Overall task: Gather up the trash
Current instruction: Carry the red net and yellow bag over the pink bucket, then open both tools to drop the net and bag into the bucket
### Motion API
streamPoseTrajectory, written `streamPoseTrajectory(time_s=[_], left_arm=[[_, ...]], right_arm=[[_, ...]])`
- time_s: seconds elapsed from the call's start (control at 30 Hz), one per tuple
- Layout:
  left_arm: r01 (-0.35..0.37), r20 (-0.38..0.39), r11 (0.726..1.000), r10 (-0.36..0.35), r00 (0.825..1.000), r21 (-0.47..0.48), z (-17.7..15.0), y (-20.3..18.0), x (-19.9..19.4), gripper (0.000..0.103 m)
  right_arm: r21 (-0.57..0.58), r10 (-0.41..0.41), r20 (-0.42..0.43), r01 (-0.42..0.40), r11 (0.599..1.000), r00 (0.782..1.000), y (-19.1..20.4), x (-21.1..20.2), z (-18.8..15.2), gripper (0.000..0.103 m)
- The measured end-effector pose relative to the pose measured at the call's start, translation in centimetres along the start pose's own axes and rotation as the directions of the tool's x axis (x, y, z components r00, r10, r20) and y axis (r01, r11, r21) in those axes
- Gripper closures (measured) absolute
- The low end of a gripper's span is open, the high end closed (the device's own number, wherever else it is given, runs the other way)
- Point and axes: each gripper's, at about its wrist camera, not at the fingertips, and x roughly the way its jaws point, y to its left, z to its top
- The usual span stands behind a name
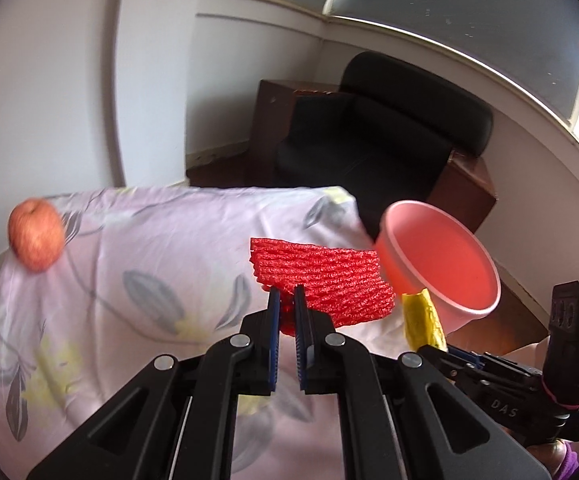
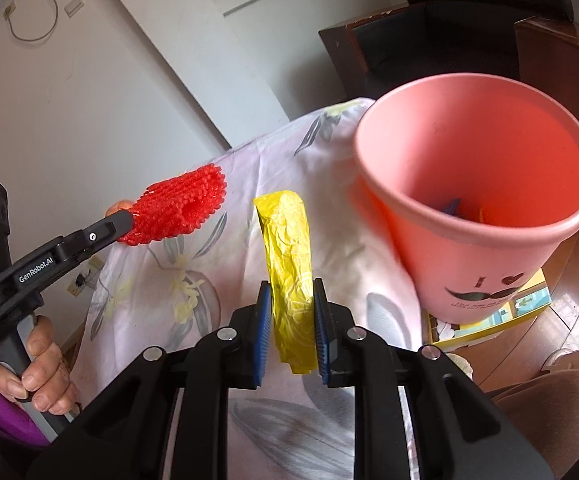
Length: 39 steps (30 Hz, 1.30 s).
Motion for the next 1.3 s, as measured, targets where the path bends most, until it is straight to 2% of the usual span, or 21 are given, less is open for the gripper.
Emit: streamPoseTrajectory(time_s=[0.23, 0.43, 0.63, 0.93, 1.3], left_arm=[[0.042, 0.026, 0.997, -0.044, 0.999, 0.072, 1.7, -3.7, 0.5, 0.097], [0.074, 0.037, 0.987, -0.08, 0.996, 0.144, 2.8, -7.4, 1.7, 0.097], [0.104, 0.02, 0.975, -0.11, 0.994, 0.198, 3.1, -10.7, 3.4, 0.097], [0.113, -0.016, 0.96, -0.113, 0.993, 0.257, 3.0, -14.1, 6.5, 0.097], [0.1, -0.083, 0.957, -0.081, 0.993, 0.273, 2.6, -15.4, 10.9, 0.097]], right_arm=[[0.039, -0.05, 0.092, 0.047, 0.998, 0.994, -2.1, -2.5, 1.6, 0.083], [0.095, -0.112, 0.175, 0.097, 0.991, 0.978, -4.9, -4.7, 3.4, 0.083], [0.151, -0.168, 0.212, 0.137, 0.979, 0.963, -7.6, -5.6, 4.1, 0.083], [0.183, -0.215, 0.217, 0.177, 0.967, 0.952, -9.9, -5.1, 4.4, 0.083], [0.181, -0.26, 0.183, 0.227, 0.957, 0.948, -10.9, -3.0, 5.0, 0.083]])
